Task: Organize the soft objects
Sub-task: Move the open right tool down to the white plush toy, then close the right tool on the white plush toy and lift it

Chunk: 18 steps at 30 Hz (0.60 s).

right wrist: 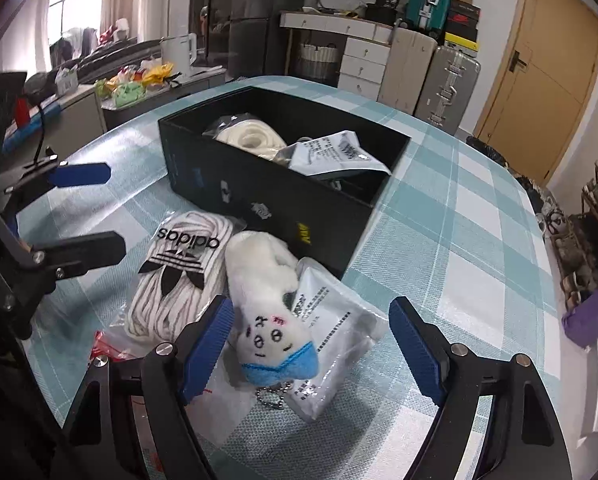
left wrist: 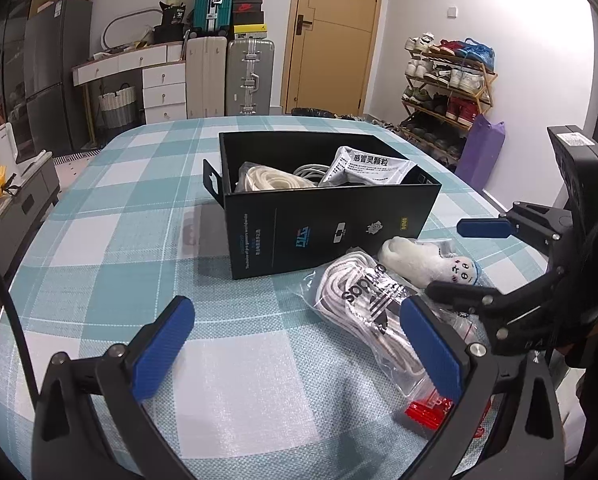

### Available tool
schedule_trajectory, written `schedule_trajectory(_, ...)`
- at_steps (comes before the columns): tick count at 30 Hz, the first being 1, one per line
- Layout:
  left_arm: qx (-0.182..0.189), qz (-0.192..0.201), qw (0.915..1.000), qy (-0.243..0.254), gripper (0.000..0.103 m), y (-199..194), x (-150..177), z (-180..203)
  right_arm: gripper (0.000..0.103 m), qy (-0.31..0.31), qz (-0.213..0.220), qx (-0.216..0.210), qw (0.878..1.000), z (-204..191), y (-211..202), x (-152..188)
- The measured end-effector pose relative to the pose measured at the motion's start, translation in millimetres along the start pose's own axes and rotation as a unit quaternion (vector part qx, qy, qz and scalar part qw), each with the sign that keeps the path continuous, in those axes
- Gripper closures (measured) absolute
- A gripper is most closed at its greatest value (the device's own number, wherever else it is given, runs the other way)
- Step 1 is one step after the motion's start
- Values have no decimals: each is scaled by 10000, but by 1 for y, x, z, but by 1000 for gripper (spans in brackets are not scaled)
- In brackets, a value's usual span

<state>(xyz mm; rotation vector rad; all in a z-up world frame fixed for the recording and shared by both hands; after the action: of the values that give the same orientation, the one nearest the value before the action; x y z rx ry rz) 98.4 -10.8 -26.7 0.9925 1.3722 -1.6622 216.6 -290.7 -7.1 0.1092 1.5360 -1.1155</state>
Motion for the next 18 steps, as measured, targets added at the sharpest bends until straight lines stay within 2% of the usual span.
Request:
schedule_trajectory(3, 14, 12, 10000, 11, 0, -1, 0, 0, 32, -50, -28, -57, 10000, -7, 4, 1)
schedule_trajectory(7, 30, 12, 10000, 25, 0, 0, 0, 1, 41, 13, -91, -84, 9999, -9, 10, 3)
schedule_trajectory(11, 28, 11, 10000, 20, 0, 0, 0, 1, 45, 13, -94, -129, 9999, -12, 14, 3)
schedule_trajectory(13, 29, 10, 10000, 8, 0, 0, 0, 2, 58, 43, -83, -217, 9997, -14, 15, 3)
schedule_trajectory(14, 35, 6, 10000, 8, 0, 0, 0, 2, 62, 59, -70, -285, 9996, -15, 15, 3)
schedule_trajectory(18, 41, -15, 10000, -7, 0, 0, 0, 2, 67, 38, 51, -361, 9993, -17, 9, 0)
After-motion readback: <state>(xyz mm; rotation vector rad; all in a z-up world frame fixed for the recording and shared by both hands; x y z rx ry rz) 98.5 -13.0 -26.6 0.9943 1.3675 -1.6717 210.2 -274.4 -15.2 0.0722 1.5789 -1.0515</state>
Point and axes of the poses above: each gripper's, at about its wrist camera, not at the fingertips, and y roughly the way its jaws point, z to its right, x to its underside, the point moved 4 cm from there along y, roughly the way its jaws point, and after that the axes turned 15 degrees about z, right-handed, at the moved point
